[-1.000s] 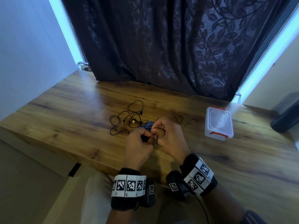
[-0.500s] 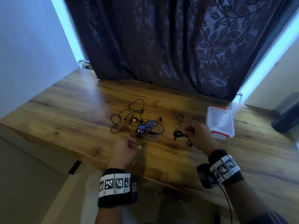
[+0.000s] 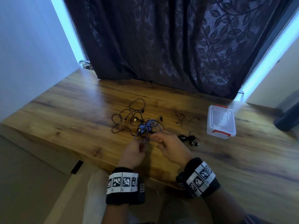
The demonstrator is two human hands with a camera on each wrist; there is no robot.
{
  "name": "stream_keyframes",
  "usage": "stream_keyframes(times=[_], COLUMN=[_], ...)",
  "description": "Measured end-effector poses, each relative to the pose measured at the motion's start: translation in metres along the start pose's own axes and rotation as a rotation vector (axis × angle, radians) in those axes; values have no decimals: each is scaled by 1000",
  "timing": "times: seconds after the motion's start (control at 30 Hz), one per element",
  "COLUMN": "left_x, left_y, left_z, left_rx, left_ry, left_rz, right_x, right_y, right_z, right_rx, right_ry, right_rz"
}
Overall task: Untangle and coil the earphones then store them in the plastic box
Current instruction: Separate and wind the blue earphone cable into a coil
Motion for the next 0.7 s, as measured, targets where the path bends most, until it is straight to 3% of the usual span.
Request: stream_keyframes(times=[0.13, 0.23, 0.47, 0.57, 0.7], left_x=[15, 18, 30, 31, 40], left_y=[-37, -56, -61, -64, -72], left_z=[-16, -24, -33, -35, -39], left_rx=[46, 88, -59, -86, 8], left_ry=[174, 226, 266, 288, 423], left_rz=[-193, -321, -862, -912, -878], right_x=[-22, -42, -74, -76, -77], right_y=[6, -4, -22, -26, -28], right_z=[15, 23, 23, 21, 19], right_rx=[26, 125, 202, 219, 220], right_ry=[-116, -261, -417, -443, -437], right_rz=[128, 205, 203, 181, 183])
Point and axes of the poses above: each hand's wrist, its own z-axis towards the middle knuckle, its own y-axis out of the palm, x = y × z, the point moved 7 cm from there along z, towards the middle knuckle, and after that the axes turned 13 degrees about z, right-handed, at the moved point
